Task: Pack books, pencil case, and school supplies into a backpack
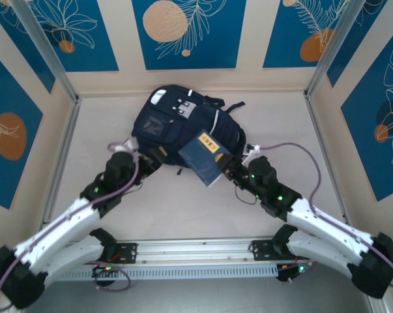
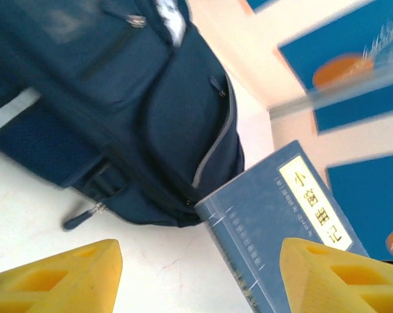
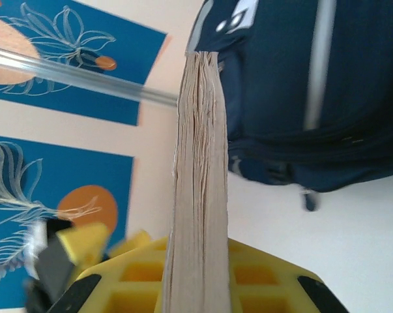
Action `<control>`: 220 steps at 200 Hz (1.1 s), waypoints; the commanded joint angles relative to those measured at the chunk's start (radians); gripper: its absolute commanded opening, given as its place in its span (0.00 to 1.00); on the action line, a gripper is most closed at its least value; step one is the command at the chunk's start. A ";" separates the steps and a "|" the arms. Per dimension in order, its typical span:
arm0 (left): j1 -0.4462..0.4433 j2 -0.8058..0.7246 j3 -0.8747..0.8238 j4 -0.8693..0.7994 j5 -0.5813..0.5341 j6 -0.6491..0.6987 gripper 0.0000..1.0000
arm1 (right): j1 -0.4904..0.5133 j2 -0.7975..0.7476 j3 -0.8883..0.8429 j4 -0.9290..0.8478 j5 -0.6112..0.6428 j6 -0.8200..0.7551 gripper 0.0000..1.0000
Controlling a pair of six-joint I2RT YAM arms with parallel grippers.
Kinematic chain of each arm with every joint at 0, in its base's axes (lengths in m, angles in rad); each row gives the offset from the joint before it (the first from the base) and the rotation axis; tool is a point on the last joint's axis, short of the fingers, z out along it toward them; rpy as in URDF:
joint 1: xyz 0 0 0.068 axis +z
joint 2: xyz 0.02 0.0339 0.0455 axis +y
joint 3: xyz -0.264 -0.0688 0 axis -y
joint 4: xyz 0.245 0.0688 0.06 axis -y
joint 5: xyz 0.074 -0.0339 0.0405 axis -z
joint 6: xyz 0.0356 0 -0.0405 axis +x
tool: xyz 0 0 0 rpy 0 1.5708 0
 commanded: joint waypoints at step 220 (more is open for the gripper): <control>-0.204 1.523 1.651 -0.738 -0.259 0.809 0.78 | -0.427 -0.456 -0.161 -0.568 -0.110 -0.351 0.00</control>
